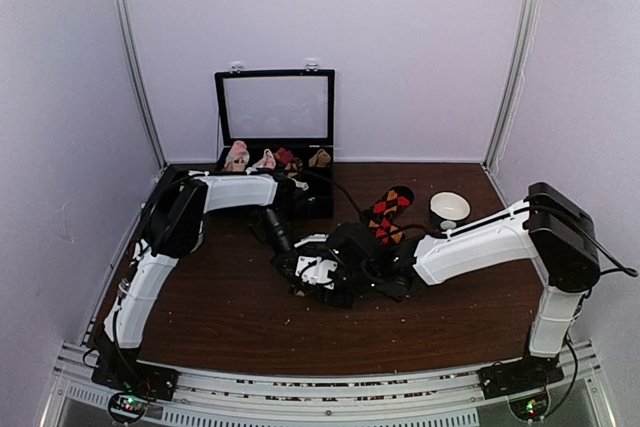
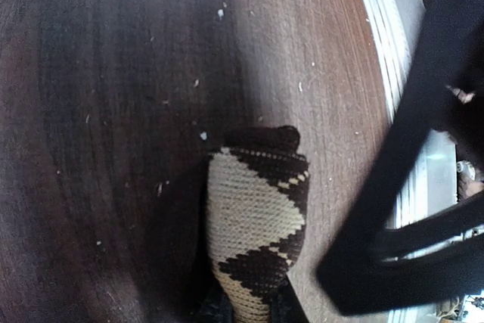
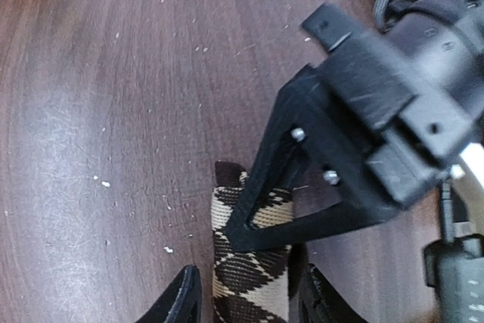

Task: Roll the socks
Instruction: Pick up the sock from the center of the board.

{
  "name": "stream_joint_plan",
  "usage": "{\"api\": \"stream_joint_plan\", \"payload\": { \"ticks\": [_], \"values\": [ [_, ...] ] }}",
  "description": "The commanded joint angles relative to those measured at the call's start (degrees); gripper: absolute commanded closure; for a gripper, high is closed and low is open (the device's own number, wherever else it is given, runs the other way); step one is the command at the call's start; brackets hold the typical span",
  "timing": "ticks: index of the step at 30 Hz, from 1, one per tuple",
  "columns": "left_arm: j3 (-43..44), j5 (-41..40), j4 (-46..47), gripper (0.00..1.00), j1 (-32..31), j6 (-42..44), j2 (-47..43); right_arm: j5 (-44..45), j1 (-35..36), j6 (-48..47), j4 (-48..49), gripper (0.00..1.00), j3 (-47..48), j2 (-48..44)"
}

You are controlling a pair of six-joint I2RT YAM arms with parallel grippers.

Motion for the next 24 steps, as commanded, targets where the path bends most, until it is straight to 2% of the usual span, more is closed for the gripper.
{"api": "stream_joint_plan", "payload": {
  "ticks": [1, 5, 9, 13, 16, 19, 24],
  "values": [
    [-0.5, -5.4, -2.1, 0.98, 0.0, 1.1, 3.6, -1.7, -0.6, -1.1, -1.5, 0.55, 1.7, 3.7],
    [-0.5, -5.4, -2.5, 0.97, 0.0, 1.5, 3.8, -3.4, -1.4, 0.3, -1.3, 0.56, 1.6, 6.9],
    [-0.7, -5.0, -2.8, 0.90, 0.0, 2.2, 3.4, -4.1, -2.4, 1.9, 0.5, 0.59, -0.3, 8.9],
    [-2.4, -4.2, -2.0, 0.68, 0.0, 2.7, 1.4, -5.9, -3.7, 3.5, 1.0, 0.68, -0.6, 9.7],
    [-4.8, -4.0, -1.2, 0.58, 0.2, 3.0, -3.1, -7.2, -4.9, 4.6, -1.0, 0.72, 0.7, 11.2],
    [-11.1, -3.7, 3.6, 0.50, 1.2, 3.0, -10.4, -8.7, -5.8, 5.1, -2.0, 0.72, 1.2, 13.1],
    [-22.7, -5.4, 17.5, 0.47, 3.3, -0.8, -22.2, -12.7, -6.2, 8.0, -4.6, 0.80, 2.1, 15.5]
  ]
}}
